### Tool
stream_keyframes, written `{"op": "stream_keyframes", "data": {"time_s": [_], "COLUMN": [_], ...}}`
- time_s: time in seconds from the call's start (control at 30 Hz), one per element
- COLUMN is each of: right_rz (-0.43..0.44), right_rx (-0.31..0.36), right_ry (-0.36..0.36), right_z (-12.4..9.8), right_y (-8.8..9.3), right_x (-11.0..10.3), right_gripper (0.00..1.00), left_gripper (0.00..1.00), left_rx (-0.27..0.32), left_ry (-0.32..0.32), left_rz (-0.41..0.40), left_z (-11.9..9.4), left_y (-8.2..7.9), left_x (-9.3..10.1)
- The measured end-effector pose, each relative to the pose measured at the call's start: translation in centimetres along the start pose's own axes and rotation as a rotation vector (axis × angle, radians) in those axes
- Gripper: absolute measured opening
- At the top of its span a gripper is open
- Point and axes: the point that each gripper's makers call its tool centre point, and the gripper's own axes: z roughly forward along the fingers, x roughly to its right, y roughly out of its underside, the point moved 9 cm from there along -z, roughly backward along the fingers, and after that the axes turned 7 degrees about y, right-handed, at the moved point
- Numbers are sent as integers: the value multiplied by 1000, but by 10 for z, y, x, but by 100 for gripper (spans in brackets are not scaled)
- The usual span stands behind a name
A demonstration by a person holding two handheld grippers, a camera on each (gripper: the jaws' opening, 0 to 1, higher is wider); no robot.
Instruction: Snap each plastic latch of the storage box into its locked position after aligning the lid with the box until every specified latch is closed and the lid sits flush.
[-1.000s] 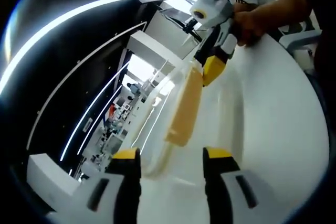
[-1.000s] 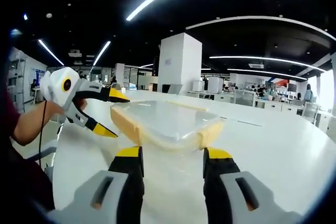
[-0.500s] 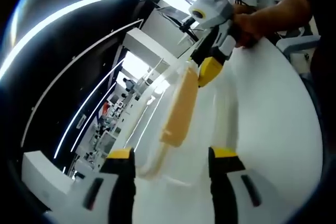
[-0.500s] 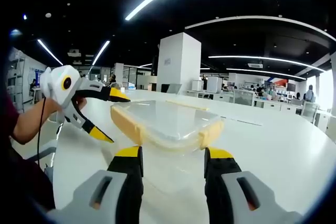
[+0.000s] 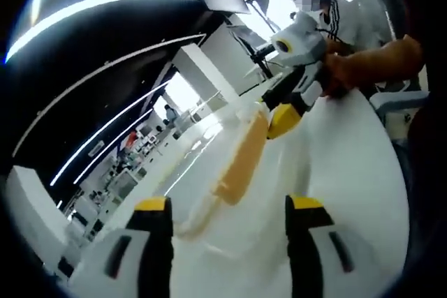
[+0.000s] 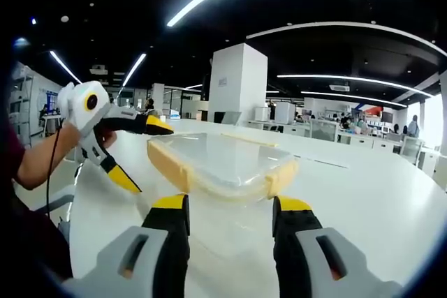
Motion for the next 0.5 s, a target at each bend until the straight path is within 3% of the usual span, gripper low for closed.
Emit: {"op": "stream_keyframes", "data": {"time_s": [0.1, 0.23, 0.5], "right_rz": [-2, -8, -11], "right_rx": [0, 1, 2], "right_ry": [0, 3, 1], "right_z": [1, 0, -1], "right_y": [0, 0, -1], "right_x": [-2, -6, -10], "right_gripper": [46, 46, 46], "left_gripper": [70, 48, 37], "left_rx": [60, 70, 116], "left_ry": [49, -15, -47], "left_rz": [-111, -112, -181], "left_z": [-4, -11, -12], "left_y": [-4, -4, -4], "left_x": [-1, -8, -12]}}
